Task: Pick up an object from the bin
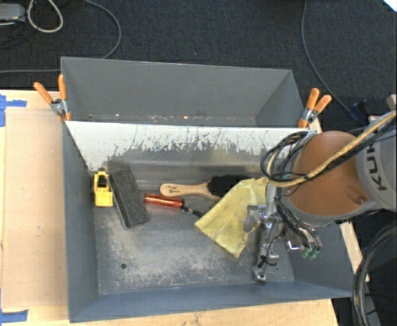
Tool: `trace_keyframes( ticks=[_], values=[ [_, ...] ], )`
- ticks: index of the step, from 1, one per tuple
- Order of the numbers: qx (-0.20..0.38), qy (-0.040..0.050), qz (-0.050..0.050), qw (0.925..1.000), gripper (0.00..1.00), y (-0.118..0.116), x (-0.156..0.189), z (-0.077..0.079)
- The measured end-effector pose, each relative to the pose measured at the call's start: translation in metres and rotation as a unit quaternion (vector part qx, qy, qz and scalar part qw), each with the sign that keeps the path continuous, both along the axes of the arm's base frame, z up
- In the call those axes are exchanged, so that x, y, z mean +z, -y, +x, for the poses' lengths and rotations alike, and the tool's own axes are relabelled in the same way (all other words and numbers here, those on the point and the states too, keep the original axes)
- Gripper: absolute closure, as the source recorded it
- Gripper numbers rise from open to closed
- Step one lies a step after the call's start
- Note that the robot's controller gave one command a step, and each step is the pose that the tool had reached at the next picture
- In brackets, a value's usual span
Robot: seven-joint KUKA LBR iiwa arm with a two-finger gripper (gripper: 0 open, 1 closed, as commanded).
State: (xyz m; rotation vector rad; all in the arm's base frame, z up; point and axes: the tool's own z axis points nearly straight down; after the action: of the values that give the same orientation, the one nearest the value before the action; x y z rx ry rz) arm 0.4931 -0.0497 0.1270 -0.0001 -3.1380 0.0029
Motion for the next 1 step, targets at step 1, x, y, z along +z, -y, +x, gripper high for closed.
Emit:
trace_keyframes(
  ticks=[1],
  values=[
    [-0.061,-0.0034,0.003,0.9981,0.00,-0.0526,-0.0593,-0.0093]
  ],
)
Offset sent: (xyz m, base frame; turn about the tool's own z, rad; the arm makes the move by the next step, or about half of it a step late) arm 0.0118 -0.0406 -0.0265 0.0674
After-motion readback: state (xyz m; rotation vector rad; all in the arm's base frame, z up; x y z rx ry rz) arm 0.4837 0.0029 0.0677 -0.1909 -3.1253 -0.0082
